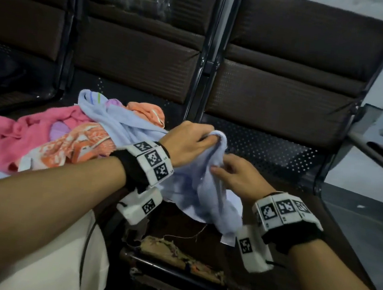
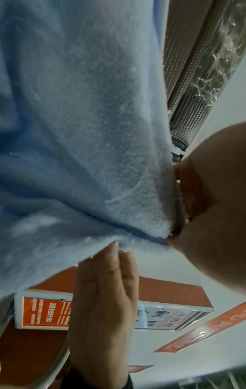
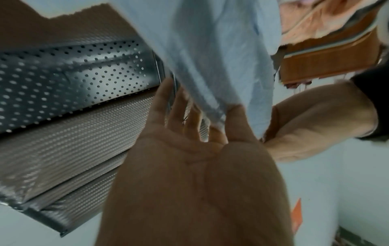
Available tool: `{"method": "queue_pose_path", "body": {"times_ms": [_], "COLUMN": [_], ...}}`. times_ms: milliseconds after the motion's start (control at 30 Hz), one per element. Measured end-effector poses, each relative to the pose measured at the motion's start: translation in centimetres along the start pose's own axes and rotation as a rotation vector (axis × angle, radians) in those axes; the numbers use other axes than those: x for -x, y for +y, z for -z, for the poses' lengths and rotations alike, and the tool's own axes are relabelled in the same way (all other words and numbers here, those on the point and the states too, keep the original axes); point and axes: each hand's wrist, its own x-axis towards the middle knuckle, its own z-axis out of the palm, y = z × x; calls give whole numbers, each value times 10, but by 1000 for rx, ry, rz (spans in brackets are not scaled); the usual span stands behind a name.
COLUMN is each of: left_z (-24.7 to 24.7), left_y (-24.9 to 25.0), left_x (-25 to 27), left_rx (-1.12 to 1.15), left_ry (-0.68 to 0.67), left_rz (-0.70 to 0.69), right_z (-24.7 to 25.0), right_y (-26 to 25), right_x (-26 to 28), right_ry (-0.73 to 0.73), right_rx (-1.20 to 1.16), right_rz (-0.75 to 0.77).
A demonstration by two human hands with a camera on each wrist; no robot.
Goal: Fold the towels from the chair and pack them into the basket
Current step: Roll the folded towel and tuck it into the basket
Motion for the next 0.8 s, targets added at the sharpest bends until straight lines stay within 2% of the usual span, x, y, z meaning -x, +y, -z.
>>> {"method": "queue_pose_path", "body": {"times_ms": [67, 133, 200, 333, 433, 500, 567, 667, 733, 800], "left_z": [-1, 1, 2, 7, 16, 22, 24, 20, 16, 9], "left_y": [-3, -10, -21, -45, -49, -46, -34, -3, 21, 40], "left_x": [-4, -6, -6, 0, 1, 3, 4, -2, -8, -10], "left_rx": [5, -49, -173, -437, -559, -540, -465, -251, -81, 84], "left_ry": [23, 3, -71, -232, -249, -260, -261, -226, -169, -116], "left_rz": [-8, 13, 38, 244, 345, 381, 365, 272, 218, 228], "right_z": [2, 11, 23, 43, 57, 64, 66, 63, 57, 50], "right_y": [2, 8, 13, 20, 21, 24, 27, 29, 24, 17], "right_x": [-2, -3, -1, 4, 9, 13, 19, 26, 29, 30], "right_ry": [97, 260, 435, 696, 876, 965, 1025, 1049, 996, 880], "right_rx": [-267, -356, -425, -486, -638, -718, -741, -551, -389, -362], "right_rz": [-144, -202, -222, -212, -266, -310, -352, -366, -332, -295]}}
